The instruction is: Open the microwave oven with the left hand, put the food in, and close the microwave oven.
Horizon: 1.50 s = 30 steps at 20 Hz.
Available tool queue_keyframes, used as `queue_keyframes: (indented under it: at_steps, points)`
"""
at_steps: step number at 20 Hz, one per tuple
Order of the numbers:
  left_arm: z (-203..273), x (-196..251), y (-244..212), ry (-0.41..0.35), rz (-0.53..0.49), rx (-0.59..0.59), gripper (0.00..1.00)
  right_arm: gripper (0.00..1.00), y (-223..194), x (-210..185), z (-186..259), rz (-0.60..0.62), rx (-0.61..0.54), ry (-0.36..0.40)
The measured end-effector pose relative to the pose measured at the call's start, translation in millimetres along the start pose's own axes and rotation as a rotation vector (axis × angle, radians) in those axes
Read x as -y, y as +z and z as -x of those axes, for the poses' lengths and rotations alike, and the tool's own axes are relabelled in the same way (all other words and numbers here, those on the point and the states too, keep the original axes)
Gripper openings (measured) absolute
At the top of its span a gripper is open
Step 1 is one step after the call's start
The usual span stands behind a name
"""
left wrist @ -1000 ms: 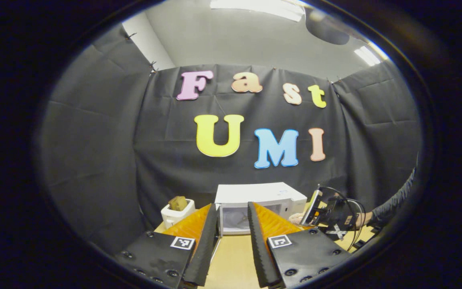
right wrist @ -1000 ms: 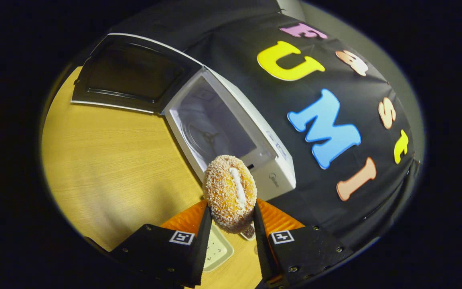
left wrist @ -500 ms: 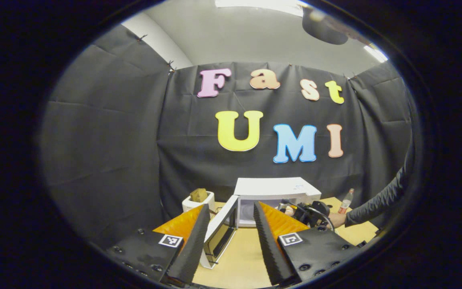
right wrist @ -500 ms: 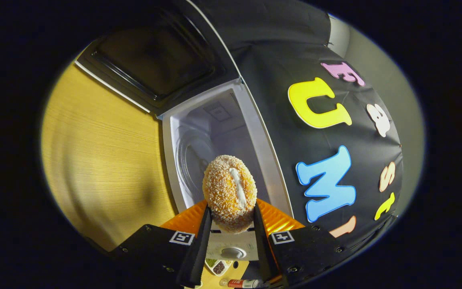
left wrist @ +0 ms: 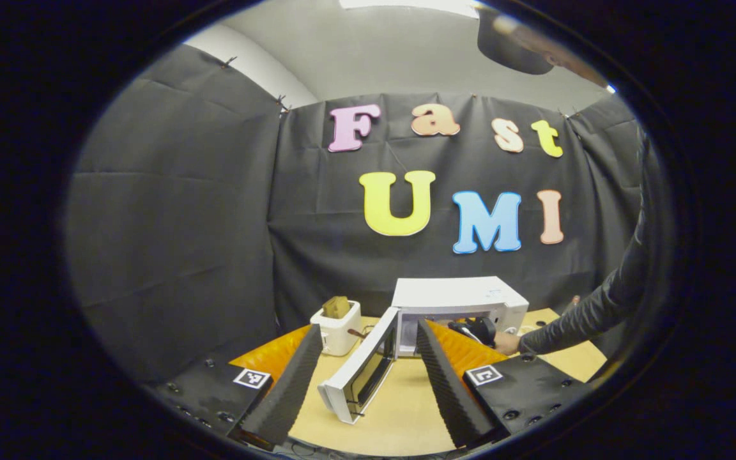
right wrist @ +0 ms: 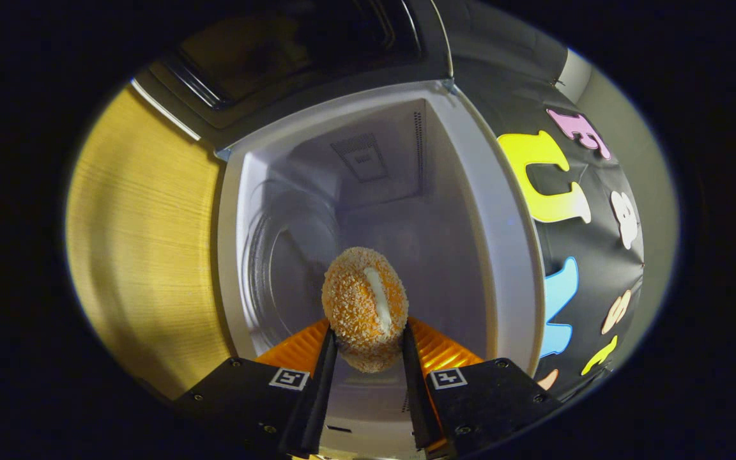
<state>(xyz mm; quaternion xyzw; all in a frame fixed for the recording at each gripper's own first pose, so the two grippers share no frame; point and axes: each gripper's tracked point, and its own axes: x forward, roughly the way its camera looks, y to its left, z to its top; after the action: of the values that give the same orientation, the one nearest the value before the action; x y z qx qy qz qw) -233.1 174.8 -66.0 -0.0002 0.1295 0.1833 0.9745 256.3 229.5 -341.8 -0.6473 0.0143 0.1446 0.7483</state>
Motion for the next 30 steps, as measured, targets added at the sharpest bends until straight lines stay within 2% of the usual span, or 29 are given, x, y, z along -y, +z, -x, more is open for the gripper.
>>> queue_keyframes:
  at_steps: [6, 9, 13, 14, 16, 21, 24, 30]
  points:
    - [-8.3, -2.1, -6.8, 0.012, -0.01, -0.036, 0.95, 0.54, 7.6, -7.5, -38.3, 0.062, 0.004, -0.014]
    - [-12.4, -3.1, -5.4, 0.015, -0.006, -0.042, 0.95, 0.54, 14.3, -17.3, -38.2, 0.095, 0.014, 0.023]
    - [-19.3, 1.3, -6.3, 0.001, 0.012, -0.033, 0.95, 0.68, -0.8, -17.3, -32.4, 0.116, -0.011, 0.052]
    - [-22.5, 3.3, -8.0, -0.004, 0.013, -0.035, 0.95, 0.76, -2.2, -16.1, -29.8, 0.109, -0.014, 0.054]
    - [-26.0, 8.5, -7.4, -0.015, 0.009, -0.033, 0.95, 0.8, -2.7, -16.2, -19.6, 0.088, -0.002, 0.06]
    - [-40.5, 22.5, -8.3, -0.075, 0.033, -0.028, 0.95, 0.8, 1.2, -10.3, 26.8, 0.065, 0.069, 0.067]
    - [-55.0, 35.9, -1.3, -0.126, 0.043, -0.009, 0.95, 0.8, -3.1, -3.9, 62.2, -0.003, 0.087, 0.07]
    - [-79.6, 70.3, 8.0, -0.265, 0.041, 0.029, 0.95, 0.8, -42.1, 14.5, 136.0, -0.209, -0.01, 0.07]
